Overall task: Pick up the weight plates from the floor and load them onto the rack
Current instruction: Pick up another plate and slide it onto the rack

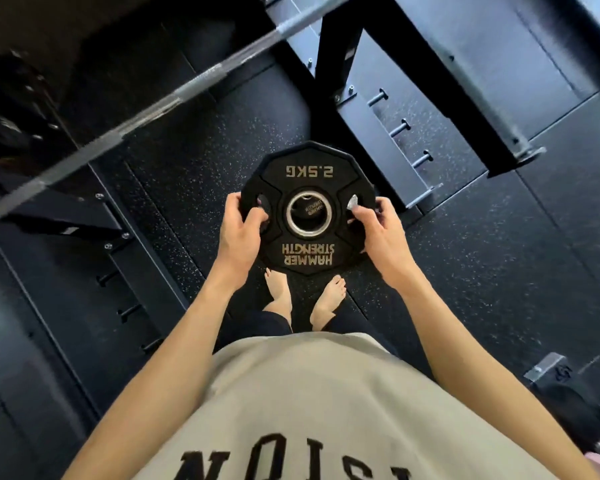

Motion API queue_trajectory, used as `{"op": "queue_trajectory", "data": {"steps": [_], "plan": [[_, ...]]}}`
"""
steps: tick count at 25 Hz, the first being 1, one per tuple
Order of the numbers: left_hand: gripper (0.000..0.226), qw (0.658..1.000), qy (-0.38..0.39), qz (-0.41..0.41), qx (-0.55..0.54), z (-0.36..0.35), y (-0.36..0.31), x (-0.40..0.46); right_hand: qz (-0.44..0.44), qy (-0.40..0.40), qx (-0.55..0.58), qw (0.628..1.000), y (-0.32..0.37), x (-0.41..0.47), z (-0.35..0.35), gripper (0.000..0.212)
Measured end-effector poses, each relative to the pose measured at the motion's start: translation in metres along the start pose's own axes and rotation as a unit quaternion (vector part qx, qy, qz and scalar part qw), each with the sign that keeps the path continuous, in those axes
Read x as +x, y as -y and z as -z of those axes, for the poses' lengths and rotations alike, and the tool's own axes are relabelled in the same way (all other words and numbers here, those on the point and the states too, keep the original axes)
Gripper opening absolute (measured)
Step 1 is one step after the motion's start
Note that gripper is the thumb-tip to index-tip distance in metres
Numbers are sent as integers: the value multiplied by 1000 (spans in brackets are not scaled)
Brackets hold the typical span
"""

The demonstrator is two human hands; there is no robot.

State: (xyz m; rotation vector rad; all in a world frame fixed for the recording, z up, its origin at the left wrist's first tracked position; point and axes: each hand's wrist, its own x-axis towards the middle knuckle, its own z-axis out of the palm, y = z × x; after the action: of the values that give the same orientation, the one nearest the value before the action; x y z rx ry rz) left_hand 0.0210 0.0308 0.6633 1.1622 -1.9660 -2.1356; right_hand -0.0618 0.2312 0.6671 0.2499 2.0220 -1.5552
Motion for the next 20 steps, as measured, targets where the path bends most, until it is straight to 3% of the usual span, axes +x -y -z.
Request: {"op": "queue_trajectory", "data": {"steps": [3,7,10,15,20], "plan": [[2,998,-20,-19,-50,16,-24,-34,80,0,-20,997,30,-28,-4,23],[25,991,-99,-49,-82,26,-36,-81,145,31,-51,988,54,-44,-12,31],[28,975,-184,-84,-95,26,-36,-122,188,100,-72,974,68,-55,-15,33],[25,924,-342,-75,-156,13,-17,-200,249,249,-131,927,79,-84,-23,30],[24,837,-511,-67,-185,6,16,-300,273,411,-178,851,70,-146,-56,32]]}}
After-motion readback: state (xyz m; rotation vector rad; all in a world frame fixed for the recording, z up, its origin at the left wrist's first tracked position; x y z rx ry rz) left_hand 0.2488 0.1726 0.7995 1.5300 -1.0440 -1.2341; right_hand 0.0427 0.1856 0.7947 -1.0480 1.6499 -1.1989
